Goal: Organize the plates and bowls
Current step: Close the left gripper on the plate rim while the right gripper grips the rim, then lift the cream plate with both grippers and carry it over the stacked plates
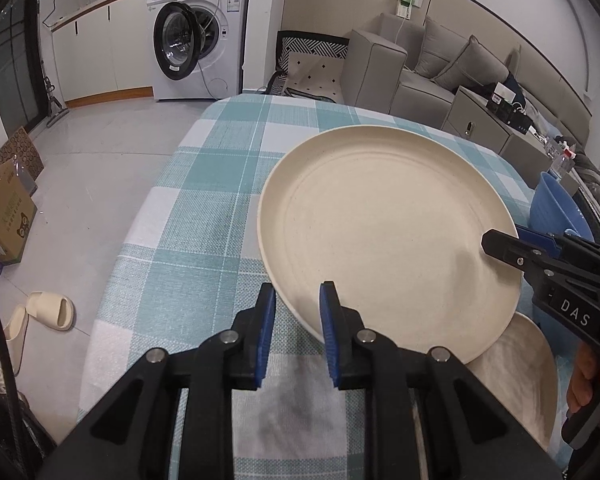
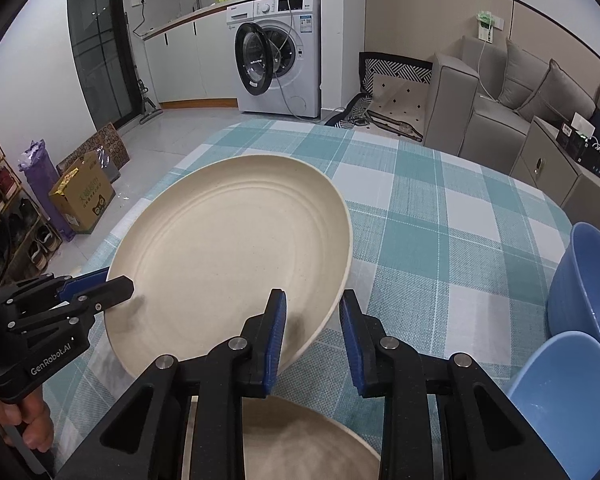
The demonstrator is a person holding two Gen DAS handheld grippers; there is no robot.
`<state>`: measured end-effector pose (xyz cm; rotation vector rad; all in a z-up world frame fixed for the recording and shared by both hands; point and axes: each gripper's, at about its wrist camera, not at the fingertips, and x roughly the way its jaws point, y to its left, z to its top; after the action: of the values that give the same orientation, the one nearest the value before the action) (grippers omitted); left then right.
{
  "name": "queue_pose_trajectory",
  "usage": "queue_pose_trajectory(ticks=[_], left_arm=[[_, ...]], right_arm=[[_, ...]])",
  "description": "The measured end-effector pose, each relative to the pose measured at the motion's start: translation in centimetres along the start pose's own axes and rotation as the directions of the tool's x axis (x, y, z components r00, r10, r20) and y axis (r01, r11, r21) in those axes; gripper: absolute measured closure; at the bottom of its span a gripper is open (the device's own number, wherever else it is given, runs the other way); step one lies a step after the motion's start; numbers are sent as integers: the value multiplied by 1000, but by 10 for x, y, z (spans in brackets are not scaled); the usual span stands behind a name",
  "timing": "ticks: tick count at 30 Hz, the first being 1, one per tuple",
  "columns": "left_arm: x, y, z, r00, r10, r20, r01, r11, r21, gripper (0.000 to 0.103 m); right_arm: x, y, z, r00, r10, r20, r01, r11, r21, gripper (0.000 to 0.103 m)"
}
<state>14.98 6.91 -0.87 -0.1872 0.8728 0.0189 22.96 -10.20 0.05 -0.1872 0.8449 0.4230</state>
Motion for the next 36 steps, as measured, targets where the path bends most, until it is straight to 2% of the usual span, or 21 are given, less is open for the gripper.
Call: queue_pose_trajectory(ticks=[12, 19, 36], left_arm=[[-43, -9, -9, 997, -1, 71, 0, 1000, 17, 82], [-66, -18, -23, 994, -12, 108, 7, 999, 46, 82], [-93, -41, -61, 990, -48, 130, 32, 992, 120, 82]], right_arm=[[-54, 10, -15, 997, -4, 75, 4, 1000, -7, 75], [-88, 12, -37, 993, -20, 119, 19, 1000, 8, 75], [-131, 7, -92, 991, -36, 133, 27, 998, 65, 75]])
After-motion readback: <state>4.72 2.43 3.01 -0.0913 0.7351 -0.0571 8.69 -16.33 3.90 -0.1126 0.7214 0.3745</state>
